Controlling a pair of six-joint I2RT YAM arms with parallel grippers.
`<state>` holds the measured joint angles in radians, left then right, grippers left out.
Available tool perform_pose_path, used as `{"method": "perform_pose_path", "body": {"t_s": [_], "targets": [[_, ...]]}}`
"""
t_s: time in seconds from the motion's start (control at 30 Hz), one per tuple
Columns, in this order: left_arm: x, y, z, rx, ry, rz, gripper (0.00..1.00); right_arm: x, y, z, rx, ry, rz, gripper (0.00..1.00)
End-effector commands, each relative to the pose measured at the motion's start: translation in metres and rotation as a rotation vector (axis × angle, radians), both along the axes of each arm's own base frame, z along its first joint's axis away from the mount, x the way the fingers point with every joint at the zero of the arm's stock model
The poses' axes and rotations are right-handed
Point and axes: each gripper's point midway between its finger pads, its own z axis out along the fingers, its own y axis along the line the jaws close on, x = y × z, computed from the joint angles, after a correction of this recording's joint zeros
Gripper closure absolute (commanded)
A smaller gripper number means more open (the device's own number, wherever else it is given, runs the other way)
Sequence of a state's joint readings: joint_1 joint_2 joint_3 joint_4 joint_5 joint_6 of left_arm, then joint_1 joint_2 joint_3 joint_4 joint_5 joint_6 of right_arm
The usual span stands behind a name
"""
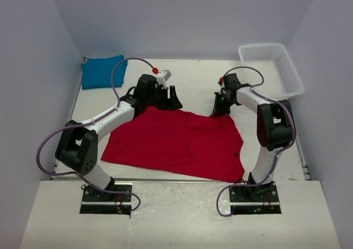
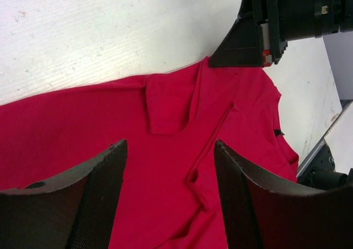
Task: Fold and stack the t-shirts
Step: Grap the side of the flattened tshirt furthest away from the robot with both arms
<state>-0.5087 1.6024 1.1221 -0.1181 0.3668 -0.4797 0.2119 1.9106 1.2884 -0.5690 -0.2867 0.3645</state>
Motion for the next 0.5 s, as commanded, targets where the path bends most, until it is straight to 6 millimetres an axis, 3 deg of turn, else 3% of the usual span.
{"method": "perform_pose_path", "body": {"t_s": [0.0,0.2,0.33,0.47], "targets": [[0.009,0.008,0.005,-0.007,-0.022,0.042,0.35,0.002,0.005,0.027,0.019,-0.076,0.019,1.0],[0.021,0.036,-0.009,0.077,0.011,0.164,0.35,0.001,0.01,0.037,0.018,-0.109,0.025,1.0],[0.035,0.087,-0.032,0.225,0.085,0.373,0.36,-0.002,0.012,0.046,0.016,-0.126,0.03,1.0],[0.045,0.149,-0.052,0.338,0.17,0.525,0.3,-0.009,0.018,0.056,0.026,-0.151,0.03,1.0]]}}
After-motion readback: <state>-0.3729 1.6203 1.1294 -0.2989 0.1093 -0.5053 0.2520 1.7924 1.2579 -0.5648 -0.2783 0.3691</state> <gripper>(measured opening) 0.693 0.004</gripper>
